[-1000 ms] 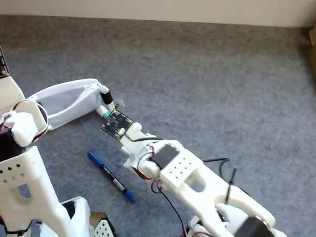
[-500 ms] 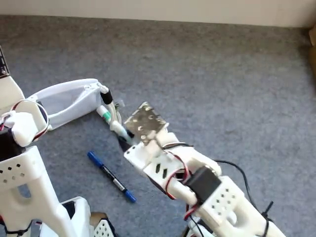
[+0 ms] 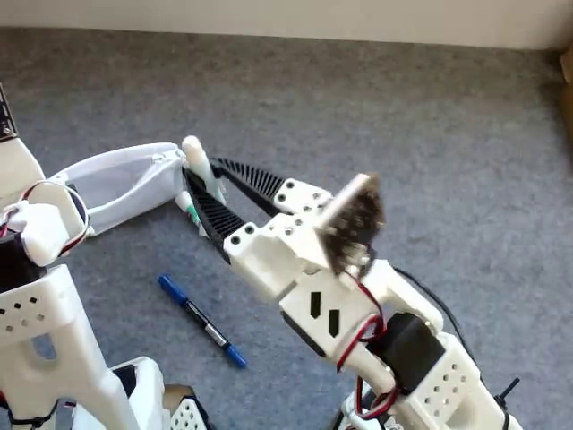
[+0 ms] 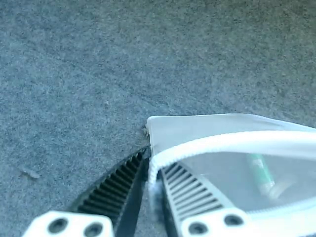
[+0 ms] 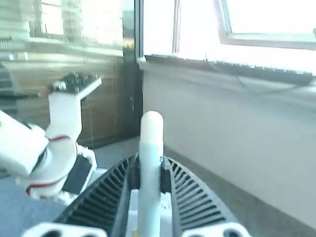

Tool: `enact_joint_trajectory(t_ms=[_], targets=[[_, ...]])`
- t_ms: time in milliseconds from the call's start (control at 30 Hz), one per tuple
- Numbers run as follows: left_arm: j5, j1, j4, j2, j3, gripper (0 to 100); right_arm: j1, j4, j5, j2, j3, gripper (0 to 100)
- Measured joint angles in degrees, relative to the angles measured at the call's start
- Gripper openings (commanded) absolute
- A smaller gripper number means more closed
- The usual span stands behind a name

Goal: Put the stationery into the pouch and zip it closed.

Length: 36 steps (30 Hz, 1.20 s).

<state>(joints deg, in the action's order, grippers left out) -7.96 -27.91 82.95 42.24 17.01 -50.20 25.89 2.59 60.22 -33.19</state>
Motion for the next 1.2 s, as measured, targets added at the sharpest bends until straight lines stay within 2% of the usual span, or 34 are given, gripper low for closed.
enact_joint_trajectory(t_ms=[333, 500, 667, 967, 1200], targets=[[0.0, 0.0, 0.0, 0.0, 0.0, 1, 0.0, -22.2, 0.0, 0.0, 0.5, 0.4], [0.0, 0.0, 0.0, 0.0, 0.0, 1, 0.0, -28.0, 0.0, -2.0, 0.5, 0.4], [0.0, 0.0, 0.0, 0.0, 0.0, 1, -0.1, -33.9, 0.0, -10.0, 0.5, 0.4], [0.0, 0.0, 0.0, 0.0, 0.0, 1, -3.2, -45.1, 0.0, -23.9, 0.5, 0.4], [0.0, 0.0, 0.0, 0.0, 0.0, 1, -5.6, -54.2, 0.0, -27.8, -1.8, 0.4]])
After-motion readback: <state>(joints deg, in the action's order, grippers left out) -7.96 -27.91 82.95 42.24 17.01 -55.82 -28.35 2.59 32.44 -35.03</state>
